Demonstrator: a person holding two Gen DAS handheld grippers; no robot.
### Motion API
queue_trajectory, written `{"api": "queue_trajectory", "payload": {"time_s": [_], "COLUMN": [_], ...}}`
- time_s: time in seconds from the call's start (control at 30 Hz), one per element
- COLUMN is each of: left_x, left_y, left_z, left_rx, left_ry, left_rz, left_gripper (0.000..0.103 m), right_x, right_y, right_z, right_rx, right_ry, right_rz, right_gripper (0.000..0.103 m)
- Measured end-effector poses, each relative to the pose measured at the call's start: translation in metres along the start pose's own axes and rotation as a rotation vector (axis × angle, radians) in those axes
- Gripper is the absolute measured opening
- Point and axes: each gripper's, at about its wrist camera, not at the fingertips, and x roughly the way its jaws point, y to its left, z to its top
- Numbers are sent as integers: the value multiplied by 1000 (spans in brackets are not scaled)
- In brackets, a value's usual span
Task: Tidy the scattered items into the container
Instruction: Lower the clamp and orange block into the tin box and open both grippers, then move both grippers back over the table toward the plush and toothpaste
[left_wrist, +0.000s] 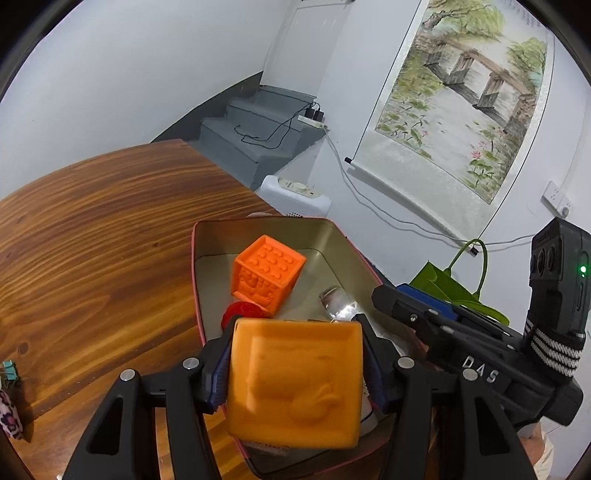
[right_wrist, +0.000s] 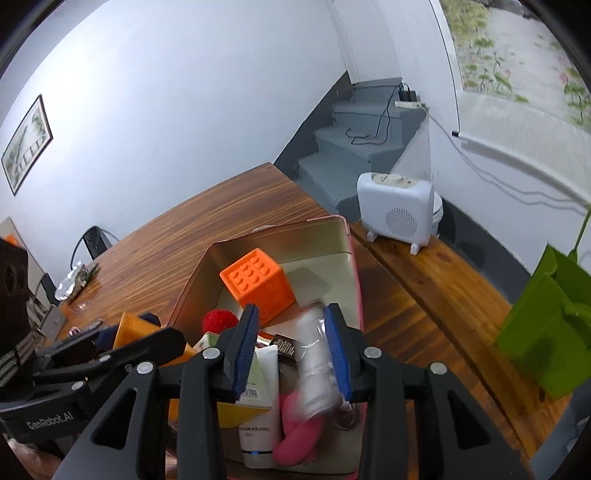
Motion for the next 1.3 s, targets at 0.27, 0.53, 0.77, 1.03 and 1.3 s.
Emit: {"api": "queue_trajectory", "payload": {"time_s": [0.27,0.53,0.77,1.03,1.3], "left_x": [14,28,15,-3,-34], "left_y": [-8,-6,10,27,70], "left_z": [10,24,23,13,-3], "left_rx": [-30,-76,-117,-122,-186], "left_ry": [10,32,3,-12,3], "left_rz": [-118,-167,-136,-35,93], "left_gripper": [69,69,69,73,77], "right_x": [-17,-39,-41,-47,-54], "right_y": [-5,-16,-7,22,77], "right_z": [-3,-8,-13,-22,-39], "right_rx": [49,59,44,-21,-158], "right_ry": [-55,-92,-90,-101,-123], "right_rz": [-58,-126,-84,-17,78], "right_gripper": [66,67,69,75,75]}}
